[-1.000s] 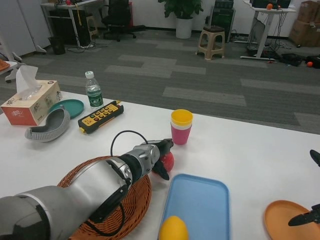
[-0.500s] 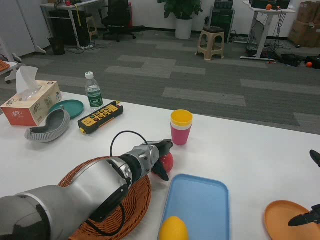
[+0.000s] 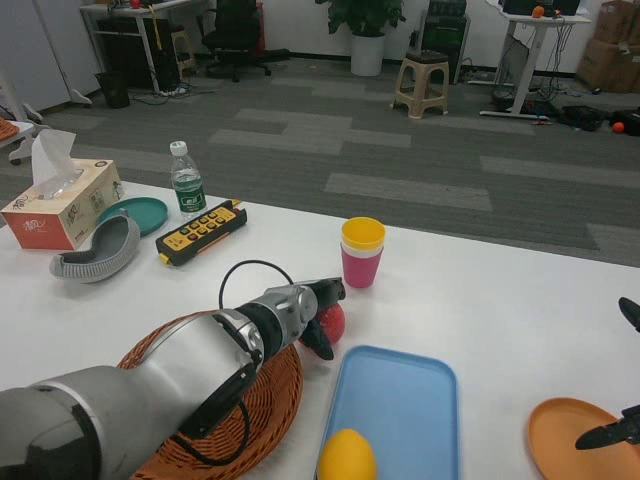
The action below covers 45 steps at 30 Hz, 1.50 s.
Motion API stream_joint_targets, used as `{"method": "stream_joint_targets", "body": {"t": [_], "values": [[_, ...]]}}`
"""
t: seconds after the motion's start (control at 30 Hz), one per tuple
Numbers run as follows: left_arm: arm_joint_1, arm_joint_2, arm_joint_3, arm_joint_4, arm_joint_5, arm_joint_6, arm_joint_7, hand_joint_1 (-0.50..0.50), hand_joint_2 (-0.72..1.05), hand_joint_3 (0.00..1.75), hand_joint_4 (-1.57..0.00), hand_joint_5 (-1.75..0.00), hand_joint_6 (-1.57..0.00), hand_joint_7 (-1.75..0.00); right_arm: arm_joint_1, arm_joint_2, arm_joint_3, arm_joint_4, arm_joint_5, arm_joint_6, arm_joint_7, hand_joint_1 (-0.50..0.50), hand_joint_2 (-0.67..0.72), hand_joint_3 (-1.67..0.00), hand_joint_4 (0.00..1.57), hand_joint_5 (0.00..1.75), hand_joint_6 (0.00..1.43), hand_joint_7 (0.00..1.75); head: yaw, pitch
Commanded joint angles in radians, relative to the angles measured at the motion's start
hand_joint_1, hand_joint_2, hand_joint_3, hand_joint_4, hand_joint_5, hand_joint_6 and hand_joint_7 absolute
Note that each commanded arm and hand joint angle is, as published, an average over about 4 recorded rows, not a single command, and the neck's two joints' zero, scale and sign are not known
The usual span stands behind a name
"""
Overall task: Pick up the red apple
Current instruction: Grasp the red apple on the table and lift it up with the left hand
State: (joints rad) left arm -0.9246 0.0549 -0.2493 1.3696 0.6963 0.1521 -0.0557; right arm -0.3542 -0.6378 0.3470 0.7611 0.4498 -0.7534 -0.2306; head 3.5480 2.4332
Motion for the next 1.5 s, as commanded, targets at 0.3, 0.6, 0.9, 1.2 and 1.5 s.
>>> {"method": "stream_joint_targets", "body": {"t": [0.3, 0.6, 0.9, 1.2, 1.5], "values": [[0.018, 0.015, 0.002, 0.002, -0.045, 0.014, -0.031, 0.31, 0.69, 0.44, 0.00, -1.54, 0.00, -1.38, 0.009, 0.004, -0.004, 0.003, 0.004, -0.001, -0.006, -0.46, 0.53, 0.00, 0.63, 0.00, 0.00, 0.00, 0.005, -0.006], [0.051, 0.017, 0.076, -0.054, -0.031, -0.025, -0.016, 0.32, 0.69, 0.44, 0.00, -1.75, 0.00, -1.68, 0.016, 0.004, -0.007, 0.001, 0.004, -0.001, -0.006, -0.46, 0.53, 0.00, 0.63, 0.00, 0.00, 0.00, 0.004, -0.007], [0.122, 0.018, 0.250, -0.147, 0.005, -0.231, 0.080, 0.34, 0.69, 0.35, 0.00, -1.75, 0.00, -1.68, 0.022, 0.004, -0.013, -0.002, 0.004, -0.001, -0.006, -0.46, 0.50, 0.00, 0.63, 0.00, 0.00, 0.00, -0.001, -0.003], [0.226, -0.013, 0.454, -0.291, -0.003, -0.354, 0.129, 0.34, 0.69, 0.35, 0.00, -1.75, 0.00, -1.68, 0.025, 0.006, -0.019, -0.001, 0.004, -0.001, -0.006, -0.46, 0.53, 0.00, 0.63, 0.00, 0.00, 0.00, 0.004, 0.001], [0.319, -0.051, 0.568, -0.425, -0.102, -0.527, 0.145, 0.34, 0.69, 0.35, 0.00, -1.75, 0.00, -1.68, 0.025, 0.007, -0.023, 0.002, 0.004, -0.001, -0.006, -0.46, 0.50, 0.00, 0.63, 0.00, 0.00, 0.00, 0.001, -0.004]]}}
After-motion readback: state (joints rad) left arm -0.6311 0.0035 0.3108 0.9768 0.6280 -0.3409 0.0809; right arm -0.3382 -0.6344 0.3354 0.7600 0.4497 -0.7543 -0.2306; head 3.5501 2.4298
